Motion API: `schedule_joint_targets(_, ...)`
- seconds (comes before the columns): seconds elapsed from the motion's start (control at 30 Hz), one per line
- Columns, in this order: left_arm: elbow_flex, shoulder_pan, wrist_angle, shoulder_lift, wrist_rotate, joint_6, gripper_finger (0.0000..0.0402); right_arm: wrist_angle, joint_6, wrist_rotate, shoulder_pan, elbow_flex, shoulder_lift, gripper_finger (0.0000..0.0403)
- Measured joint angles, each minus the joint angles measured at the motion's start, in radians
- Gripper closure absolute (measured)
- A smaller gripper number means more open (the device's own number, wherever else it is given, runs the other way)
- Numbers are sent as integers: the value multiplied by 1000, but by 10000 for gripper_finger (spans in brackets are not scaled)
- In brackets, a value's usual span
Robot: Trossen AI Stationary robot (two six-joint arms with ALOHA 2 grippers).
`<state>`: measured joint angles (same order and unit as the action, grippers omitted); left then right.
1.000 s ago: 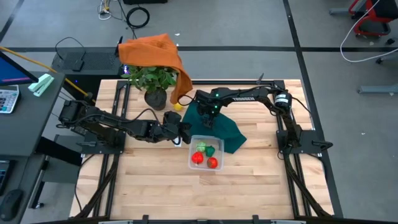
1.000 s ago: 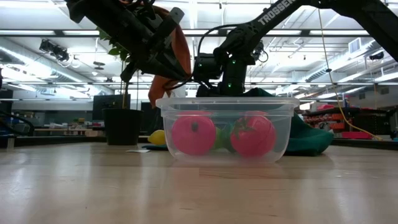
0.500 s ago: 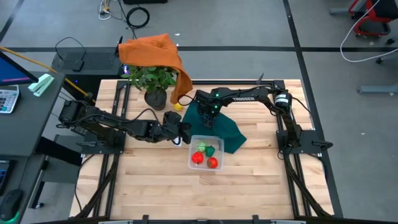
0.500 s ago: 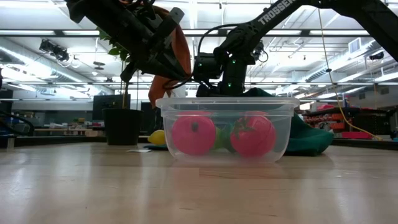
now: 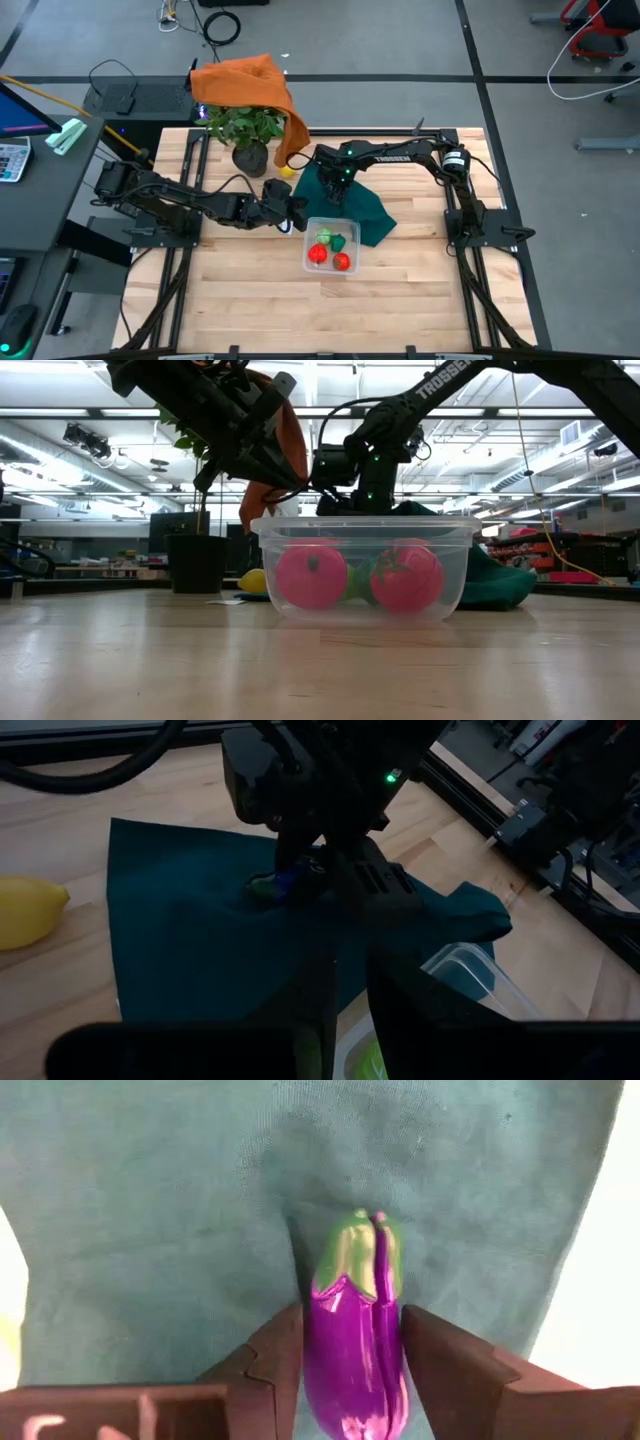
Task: Pick and placing Produce into tupperware
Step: Put the eggplant into the transparent basket
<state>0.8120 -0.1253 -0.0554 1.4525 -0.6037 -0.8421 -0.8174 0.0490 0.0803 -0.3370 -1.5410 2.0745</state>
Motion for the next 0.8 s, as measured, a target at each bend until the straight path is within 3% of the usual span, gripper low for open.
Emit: schedule_joint_targets(0.8, 0, 0, 7, 0, 0, 0, 337, -35, -28, 29, -10, -3, -61, 254)
